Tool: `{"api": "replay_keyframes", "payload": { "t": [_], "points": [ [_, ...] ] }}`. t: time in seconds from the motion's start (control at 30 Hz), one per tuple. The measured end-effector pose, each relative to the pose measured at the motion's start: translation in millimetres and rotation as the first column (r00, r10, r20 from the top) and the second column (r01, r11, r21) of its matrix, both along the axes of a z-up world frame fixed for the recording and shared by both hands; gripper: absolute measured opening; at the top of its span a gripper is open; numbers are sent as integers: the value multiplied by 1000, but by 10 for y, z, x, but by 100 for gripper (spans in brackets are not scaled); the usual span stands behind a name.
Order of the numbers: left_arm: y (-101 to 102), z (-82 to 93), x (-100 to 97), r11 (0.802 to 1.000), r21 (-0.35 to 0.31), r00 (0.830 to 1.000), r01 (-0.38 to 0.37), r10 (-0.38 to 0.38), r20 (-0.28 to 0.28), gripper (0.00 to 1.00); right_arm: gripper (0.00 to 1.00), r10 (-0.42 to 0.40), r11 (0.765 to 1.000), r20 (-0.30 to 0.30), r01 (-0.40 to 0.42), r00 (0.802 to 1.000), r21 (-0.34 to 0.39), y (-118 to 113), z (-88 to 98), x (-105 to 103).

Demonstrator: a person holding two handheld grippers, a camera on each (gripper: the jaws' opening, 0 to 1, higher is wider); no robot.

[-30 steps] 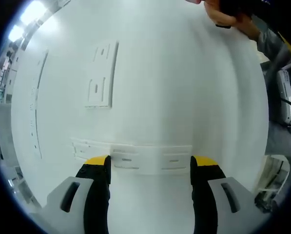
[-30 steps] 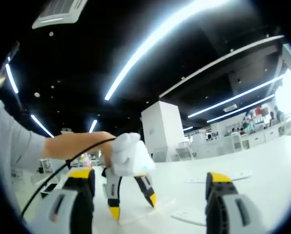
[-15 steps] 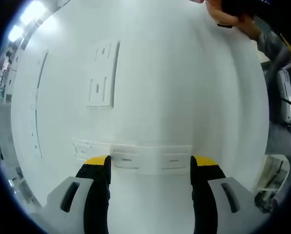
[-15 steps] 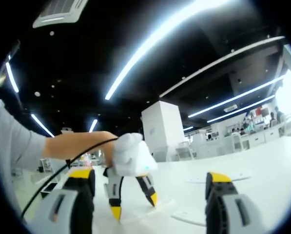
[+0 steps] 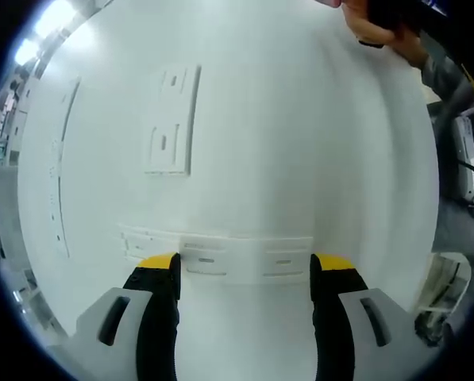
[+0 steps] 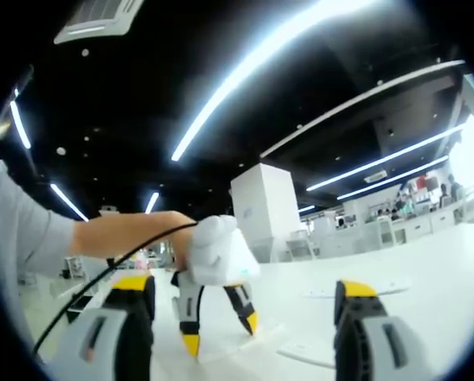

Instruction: Locate the socket holder cover, grip the socket holder cover, clip it into the socket holder slot.

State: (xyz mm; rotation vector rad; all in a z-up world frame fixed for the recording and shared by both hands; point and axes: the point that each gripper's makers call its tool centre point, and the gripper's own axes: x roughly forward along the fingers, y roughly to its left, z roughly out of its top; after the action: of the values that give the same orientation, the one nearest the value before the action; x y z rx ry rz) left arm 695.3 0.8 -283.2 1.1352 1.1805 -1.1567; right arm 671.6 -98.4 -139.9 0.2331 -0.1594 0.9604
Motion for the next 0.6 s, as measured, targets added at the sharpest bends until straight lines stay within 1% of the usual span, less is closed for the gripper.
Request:
{"api": "replay_keyframes", "payload": {
  "t": [0.17,0.27,0.6],
  "points": [
    [3,-22,-57,1000,2,1000,2,-2,-2,66,94,1,1000,1,-1,1000,1,3,1,-6],
    [0,-12,-16,1000,9,1000,1,-1,-4,66,94,3,1000,1,-3,1000,-5,17,-16,-14],
    [10,-16,-29,1000,12,1000,14,-14,-3,66,94,-1,1000,-1,1,1000,-4,10,-17,-3]
  ]
}}
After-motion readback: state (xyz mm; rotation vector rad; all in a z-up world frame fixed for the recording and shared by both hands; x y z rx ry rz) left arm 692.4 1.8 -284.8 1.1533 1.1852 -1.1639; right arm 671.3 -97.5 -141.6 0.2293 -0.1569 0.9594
